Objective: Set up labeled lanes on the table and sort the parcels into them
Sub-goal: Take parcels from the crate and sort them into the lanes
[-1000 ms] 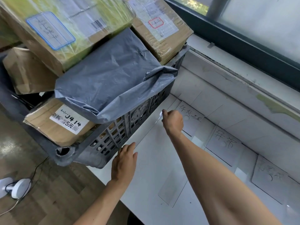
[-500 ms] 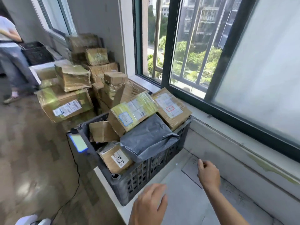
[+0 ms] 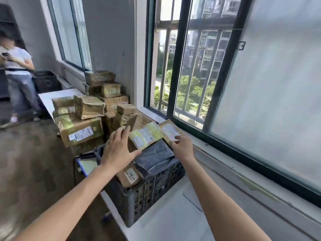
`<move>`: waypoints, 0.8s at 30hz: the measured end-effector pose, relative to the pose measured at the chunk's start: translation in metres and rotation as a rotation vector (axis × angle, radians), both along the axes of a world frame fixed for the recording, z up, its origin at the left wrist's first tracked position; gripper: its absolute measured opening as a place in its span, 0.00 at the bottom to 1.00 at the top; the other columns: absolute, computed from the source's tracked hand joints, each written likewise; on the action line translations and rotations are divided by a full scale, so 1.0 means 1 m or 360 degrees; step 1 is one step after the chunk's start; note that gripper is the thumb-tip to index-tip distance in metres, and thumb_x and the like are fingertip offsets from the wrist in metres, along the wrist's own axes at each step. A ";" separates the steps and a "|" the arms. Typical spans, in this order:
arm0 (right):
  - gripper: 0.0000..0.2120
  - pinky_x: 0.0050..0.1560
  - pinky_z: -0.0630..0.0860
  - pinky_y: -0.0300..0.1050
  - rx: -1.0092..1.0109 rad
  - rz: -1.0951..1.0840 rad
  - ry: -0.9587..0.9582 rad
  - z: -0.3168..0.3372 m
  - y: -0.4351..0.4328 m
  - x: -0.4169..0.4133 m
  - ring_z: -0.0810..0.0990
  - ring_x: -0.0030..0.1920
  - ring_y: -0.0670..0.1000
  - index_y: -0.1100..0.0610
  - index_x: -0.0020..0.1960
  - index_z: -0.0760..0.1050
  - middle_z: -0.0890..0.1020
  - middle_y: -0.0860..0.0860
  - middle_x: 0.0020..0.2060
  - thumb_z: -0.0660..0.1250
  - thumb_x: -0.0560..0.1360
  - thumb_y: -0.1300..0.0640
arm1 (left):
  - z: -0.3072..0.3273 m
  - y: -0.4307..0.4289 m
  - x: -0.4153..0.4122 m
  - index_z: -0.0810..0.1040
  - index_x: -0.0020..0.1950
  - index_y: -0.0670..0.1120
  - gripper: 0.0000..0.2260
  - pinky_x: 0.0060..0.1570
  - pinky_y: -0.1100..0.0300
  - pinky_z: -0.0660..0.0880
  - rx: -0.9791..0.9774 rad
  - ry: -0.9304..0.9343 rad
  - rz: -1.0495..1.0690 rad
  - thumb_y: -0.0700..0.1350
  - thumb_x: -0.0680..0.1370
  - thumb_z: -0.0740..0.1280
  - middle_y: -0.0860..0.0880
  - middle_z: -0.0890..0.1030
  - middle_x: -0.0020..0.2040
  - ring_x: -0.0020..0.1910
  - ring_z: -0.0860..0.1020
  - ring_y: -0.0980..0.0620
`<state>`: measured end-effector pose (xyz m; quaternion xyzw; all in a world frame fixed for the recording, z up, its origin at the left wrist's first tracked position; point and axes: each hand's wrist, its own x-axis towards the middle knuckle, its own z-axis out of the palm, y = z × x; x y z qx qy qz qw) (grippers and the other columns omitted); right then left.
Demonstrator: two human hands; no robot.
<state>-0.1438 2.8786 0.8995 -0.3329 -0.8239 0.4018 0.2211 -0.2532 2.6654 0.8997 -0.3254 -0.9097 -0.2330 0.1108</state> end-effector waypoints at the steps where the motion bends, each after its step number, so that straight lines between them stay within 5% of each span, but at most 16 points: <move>1: 0.18 0.46 0.75 0.43 -0.0027 0.0040 -0.0023 0.003 -0.008 -0.010 0.81 0.46 0.52 0.64 0.67 0.75 0.83 0.58 0.53 0.67 0.79 0.58 | 0.001 0.005 -0.012 0.56 0.80 0.45 0.42 0.71 0.47 0.64 0.0053 -0.0089 0.0008 0.63 0.74 0.69 0.44 0.63 0.77 0.75 0.61 0.43; 5: 0.12 0.45 0.78 0.52 -0.0454 -0.0049 -0.0009 -0.006 -0.027 -0.050 0.78 0.40 0.55 0.67 0.59 0.78 0.81 0.60 0.42 0.67 0.79 0.61 | 0.006 0.030 -0.056 0.65 0.76 0.44 0.27 0.66 0.46 0.69 0.0093 -0.0330 -0.0027 0.55 0.80 0.61 0.43 0.70 0.74 0.71 0.68 0.42; 9: 0.02 0.42 0.74 0.49 -0.0768 -0.0301 0.0076 -0.019 -0.042 -0.071 0.75 0.35 0.55 0.61 0.49 0.75 0.74 0.57 0.37 0.67 0.79 0.63 | 0.004 0.047 -0.088 0.72 0.71 0.43 0.20 0.60 0.49 0.73 -0.0020 -0.0350 -0.0132 0.49 0.81 0.61 0.41 0.76 0.67 0.65 0.74 0.40; 12: 0.15 0.53 0.83 0.55 -0.0921 -0.0416 0.0108 -0.029 -0.050 -0.080 0.82 0.44 0.56 0.67 0.63 0.73 0.77 0.58 0.42 0.68 0.80 0.61 | -0.002 0.056 -0.110 0.73 0.70 0.42 0.20 0.59 0.51 0.74 0.0009 -0.0604 -0.0206 0.48 0.80 0.63 0.42 0.78 0.66 0.63 0.76 0.41; 15: 0.22 0.46 0.82 0.50 -0.1169 -0.0505 0.0298 -0.038 -0.058 -0.089 0.77 0.41 0.54 0.66 0.72 0.66 0.77 0.59 0.46 0.66 0.80 0.65 | -0.009 0.063 -0.130 0.76 0.68 0.43 0.19 0.64 0.51 0.73 0.0118 -0.0859 -0.0257 0.48 0.79 0.65 0.42 0.78 0.67 0.65 0.75 0.42; 20: 0.21 0.56 0.82 0.54 -0.1408 -0.0613 0.0504 -0.049 -0.064 -0.111 0.84 0.52 0.58 0.67 0.69 0.70 0.82 0.59 0.49 0.69 0.78 0.65 | -0.021 0.066 -0.145 0.81 0.64 0.46 0.15 0.60 0.56 0.72 0.0221 -0.0950 -0.0295 0.47 0.79 0.65 0.45 0.80 0.65 0.63 0.77 0.44; 24: 0.14 0.46 0.84 0.47 -0.1500 -0.0685 0.0553 -0.053 -0.062 -0.120 0.86 0.49 0.57 0.66 0.62 0.77 0.85 0.60 0.49 0.70 0.78 0.64 | -0.027 0.066 -0.143 0.82 0.63 0.47 0.14 0.56 0.61 0.70 0.0369 -0.0933 -0.0319 0.48 0.80 0.65 0.47 0.81 0.64 0.63 0.77 0.46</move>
